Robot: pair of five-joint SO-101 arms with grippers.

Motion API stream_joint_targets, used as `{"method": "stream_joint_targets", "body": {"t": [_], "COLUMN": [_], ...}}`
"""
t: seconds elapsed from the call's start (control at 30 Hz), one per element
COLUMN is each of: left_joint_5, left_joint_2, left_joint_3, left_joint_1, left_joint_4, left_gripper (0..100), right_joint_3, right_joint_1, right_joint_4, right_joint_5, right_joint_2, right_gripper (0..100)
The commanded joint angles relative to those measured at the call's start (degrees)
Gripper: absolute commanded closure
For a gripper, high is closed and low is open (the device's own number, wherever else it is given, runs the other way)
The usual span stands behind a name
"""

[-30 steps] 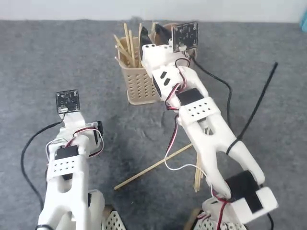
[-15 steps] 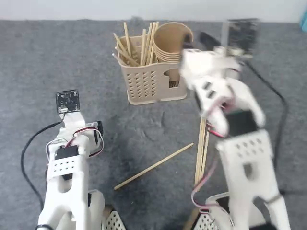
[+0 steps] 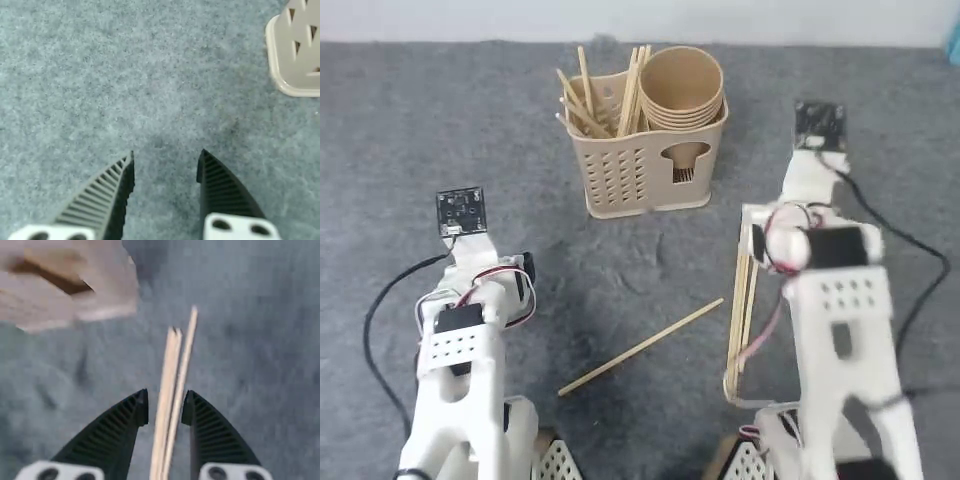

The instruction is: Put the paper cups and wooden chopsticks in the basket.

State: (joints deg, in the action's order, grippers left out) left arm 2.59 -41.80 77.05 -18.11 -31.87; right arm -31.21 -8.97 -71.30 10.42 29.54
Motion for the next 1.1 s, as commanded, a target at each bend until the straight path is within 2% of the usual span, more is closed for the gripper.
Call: {"method": "stream_joint_targets", "body": {"t": [0.0,0.23,0.37,0.5,0.77,0.87,1.07], "left_joint_5": [-0.6,-0.6,-0.6,-0.6,-0.6,-0.6,-0.6], "left_joint_2": [-1.8,-1.8,-1.8,-1.8,-1.8,-1.8,-1.7], "left_joint_3": [-0.5,-0.4,-0.4,-0.5,-0.6,-0.7,-0.7], "left_joint_1": [0.2,0.2,0.2,0.4,0.5,0.5,0.5], "left_joint_4": [1.4,1.3,1.3,1.3,1.4,1.4,1.4], "left_gripper": [80,80,80,80,80,80,80], "right_joint_3": [-5.7,-6.1,-0.6,5.4,15.4,16.4,13.8], "right_joint_1": [2.5,6.3,5.8,5.8,1.8,1.8,2.5], "right_joint_4": [10.2,23.9,19.8,12.4,4.7,6.0,16.0], "right_joint_5": [0.3,0.3,0.2,0.3,0.6,0.7,0.3], "right_joint_2": [-9.7,-30.5,-36.5,-36.7,-36.7,-37.6,-46.2], "right_gripper": [87.9,87.9,87.9,88.0,88.0,88.0,88.0]}}
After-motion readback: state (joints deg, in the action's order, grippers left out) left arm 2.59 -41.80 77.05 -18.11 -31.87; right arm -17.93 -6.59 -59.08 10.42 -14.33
